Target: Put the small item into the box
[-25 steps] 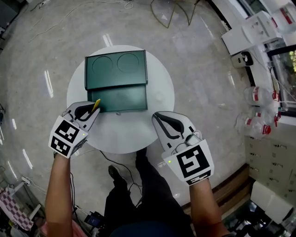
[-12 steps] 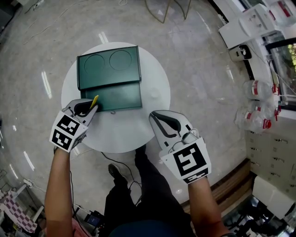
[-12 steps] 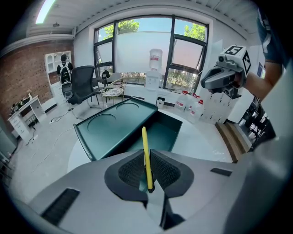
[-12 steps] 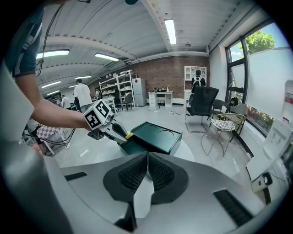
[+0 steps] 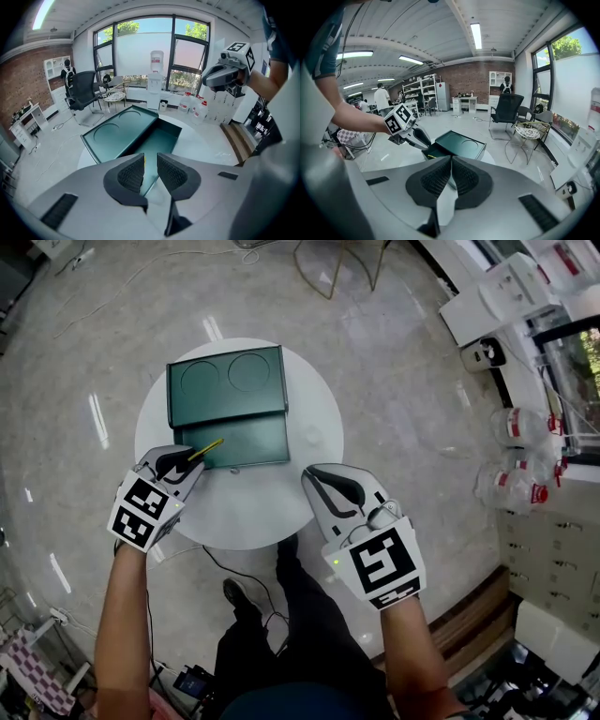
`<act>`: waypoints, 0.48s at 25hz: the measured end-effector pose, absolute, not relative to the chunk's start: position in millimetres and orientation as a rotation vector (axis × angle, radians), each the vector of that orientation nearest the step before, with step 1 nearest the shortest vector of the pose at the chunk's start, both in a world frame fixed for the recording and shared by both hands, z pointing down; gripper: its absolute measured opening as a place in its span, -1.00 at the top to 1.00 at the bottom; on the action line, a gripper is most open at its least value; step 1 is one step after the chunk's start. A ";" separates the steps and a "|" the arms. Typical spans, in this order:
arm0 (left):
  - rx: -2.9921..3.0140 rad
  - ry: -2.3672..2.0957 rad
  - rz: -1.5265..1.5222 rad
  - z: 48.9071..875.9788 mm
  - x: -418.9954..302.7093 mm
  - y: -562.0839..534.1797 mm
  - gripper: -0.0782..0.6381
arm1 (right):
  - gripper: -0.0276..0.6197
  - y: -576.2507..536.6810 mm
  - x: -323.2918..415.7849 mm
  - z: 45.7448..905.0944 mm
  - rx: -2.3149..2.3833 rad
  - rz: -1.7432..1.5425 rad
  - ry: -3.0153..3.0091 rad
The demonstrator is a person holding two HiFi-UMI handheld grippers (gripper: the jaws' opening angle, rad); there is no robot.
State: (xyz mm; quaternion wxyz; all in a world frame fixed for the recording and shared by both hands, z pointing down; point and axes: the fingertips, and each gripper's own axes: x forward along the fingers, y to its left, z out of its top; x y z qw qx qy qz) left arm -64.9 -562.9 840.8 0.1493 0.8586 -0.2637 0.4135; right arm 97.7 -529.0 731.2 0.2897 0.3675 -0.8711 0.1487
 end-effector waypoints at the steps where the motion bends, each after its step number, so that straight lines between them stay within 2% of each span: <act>1: 2.480 -0.762 1.181 831.3 -66.5 -560.5 0.53 | 0.80 -527.0 93.6 724.9 0.982 0.394 -2.328; 6: 2.556 -0.797 1.120 764.2 -74.0 -540.2 0.53 | 0.80 -514.5 75.5 679.8 0.996 0.369 -2.358; 12: 2.664 -0.901 0.996 647.1 -102.1 -504.8 0.53 | 0.80 -497.5 45.1 596.8 1.019 0.280 -2.462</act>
